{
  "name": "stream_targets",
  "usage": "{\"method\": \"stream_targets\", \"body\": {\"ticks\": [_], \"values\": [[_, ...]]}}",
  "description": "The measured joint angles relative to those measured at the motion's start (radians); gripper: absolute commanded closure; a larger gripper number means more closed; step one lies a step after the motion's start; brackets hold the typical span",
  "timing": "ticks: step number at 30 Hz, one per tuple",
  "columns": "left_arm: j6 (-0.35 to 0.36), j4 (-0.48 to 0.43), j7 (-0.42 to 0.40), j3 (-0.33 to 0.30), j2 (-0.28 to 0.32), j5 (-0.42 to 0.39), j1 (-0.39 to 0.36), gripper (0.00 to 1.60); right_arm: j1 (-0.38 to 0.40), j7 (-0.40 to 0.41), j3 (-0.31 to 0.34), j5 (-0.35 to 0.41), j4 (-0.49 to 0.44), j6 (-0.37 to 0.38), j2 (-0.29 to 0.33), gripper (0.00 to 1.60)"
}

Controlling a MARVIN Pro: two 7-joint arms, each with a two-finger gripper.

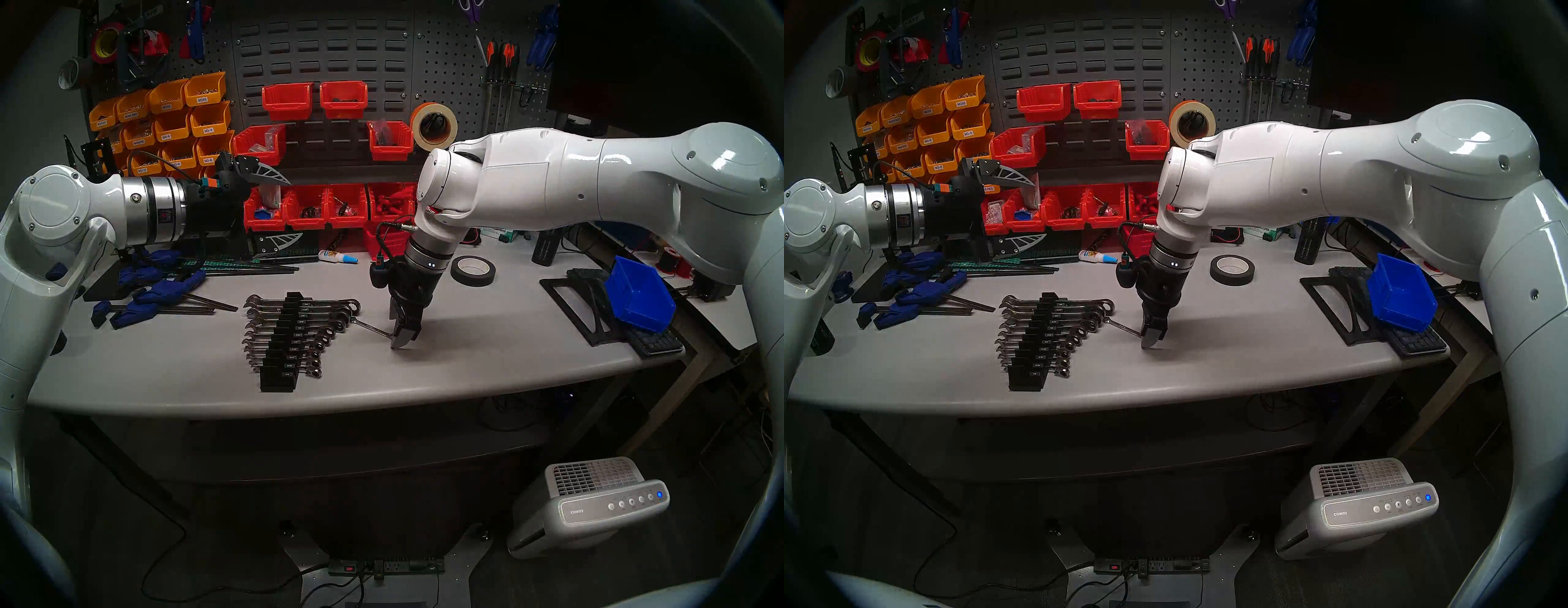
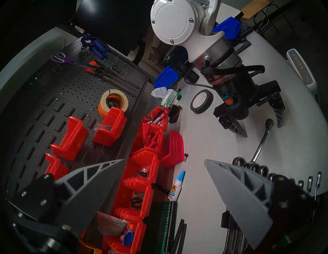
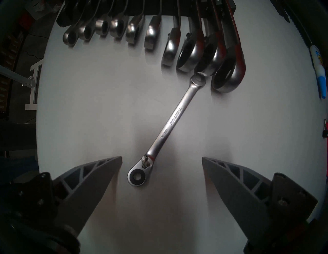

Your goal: Put the wrenches on the table into the correct slot in the case

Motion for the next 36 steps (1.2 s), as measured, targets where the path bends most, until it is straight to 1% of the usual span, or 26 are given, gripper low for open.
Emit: {"method": "stream_targets", "body": {"ticks": [1, 3, 5, 6, 8, 13, 15, 16, 17, 28, 29, 30, 32, 33, 34, 35, 36], "values": [[0.0, 0.0, 0.0, 0.0, 0.0, 0.0, 0.0, 0.0, 0.0, -0.007, 0.001, -0.001, -0.001, 0.002, -0.002, 0.18], [0.0, 0.0, 0.0, 0.0, 0.001, 0.0, 0.001, 0.0, 0.0, -0.015, 0.002, -0.002, -0.001, 0.005, -0.006, 0.69], [0.0, 0.0, 0.0, -0.001, 0.001, 0.0, 0.001, 0.0, 0.0, -0.019, 0.003, -0.003, 0.0, 0.008, -0.009, 0.81], [0.0, 0.0, 0.0, -0.001, 0.001, 0.0, 0.001, 0.0, 0.0, -0.019, 0.003, -0.003, 0.001, 0.008, -0.011, 0.82], [0.0, 0.0, 0.001, -0.001, 0.002, 0.0, 0.002, 0.0, 0.0, -0.019, 0.002, -0.004, 0.003, 0.009, -0.015, 0.96], [0.0, -0.001, 0.001, -0.001, 0.002, 0.0, 0.003, 0.0, 0.001, -0.02, -0.005, -0.005, 0.01, 0.009, -0.018, 1.19], [0.0, -0.001, 0.001, -0.001, 0.003, 0.0, 0.003, 0.0, 0.002, -0.02, -0.006, -0.006, 0.012, 0.008, -0.018, 1.37], [0.0, -0.001, 0.001, -0.001, 0.003, 0.0, 0.003, 0.0, 0.003, -0.02, -0.007, -0.006, 0.012, 0.008, -0.018, 1.54], [0.0, -0.001, 0.001, -0.001, 0.003, 0.0, 0.003, 0.0, 0.004, -0.02, -0.008, -0.006, 0.013, 0.008, -0.017, 1.6], [-0.001, -0.001, 0.002, -0.001, 0.004, 0.0, 0.004, 0.0, 0.014, -0.029, -0.019, -0.006, 0.005, 0.008, -0.006, 1.6], [-0.001, -0.001, 0.002, -0.001, 0.004, 0.0, 0.004, 0.0, 0.015, -0.03, -0.019, -0.006, 0.003, 0.008, -0.005, 1.49], [-0.001, -0.001, 0.002, -0.001, 0.004, 0.0, 0.004, 0.0, 0.016, -0.031, -0.02, -0.006, 0.001, 0.008, -0.004, 1.32], [-0.001, -0.001, 0.002, -0.001, 0.004, 0.0, 0.004, 0.0, 0.019, -0.034, -0.023, -0.006, -0.006, 0.008, -0.001, 1.22], [-0.001, -0.001, 0.002, -0.001, 0.004, 0.0, 0.004, 0.0, 0.021, -0.035, -0.025, -0.006, -0.009, 0.008, 0.001, 1.02], [-0.001, -0.001, 0.002, -0.001, 0.004, 0.0, 0.004, 0.0, 0.022, -0.037, -0.027, -0.007, -0.013, 0.008, 0.003, 0.9], [-0.001, -0.001, 0.003, -0.001, 0.004, 0.0, 0.004, 0.0, 0.024, -0.038, -0.029, -0.007, -0.017, 0.008, 0.005, 0.9], [-0.001, -0.001, 0.003, -0.001, 0.004, 0.0, 0.004, 0.0, 0.025, -0.039, -0.031, -0.007, -0.02, 0.009, 0.007, 0.6]]}}
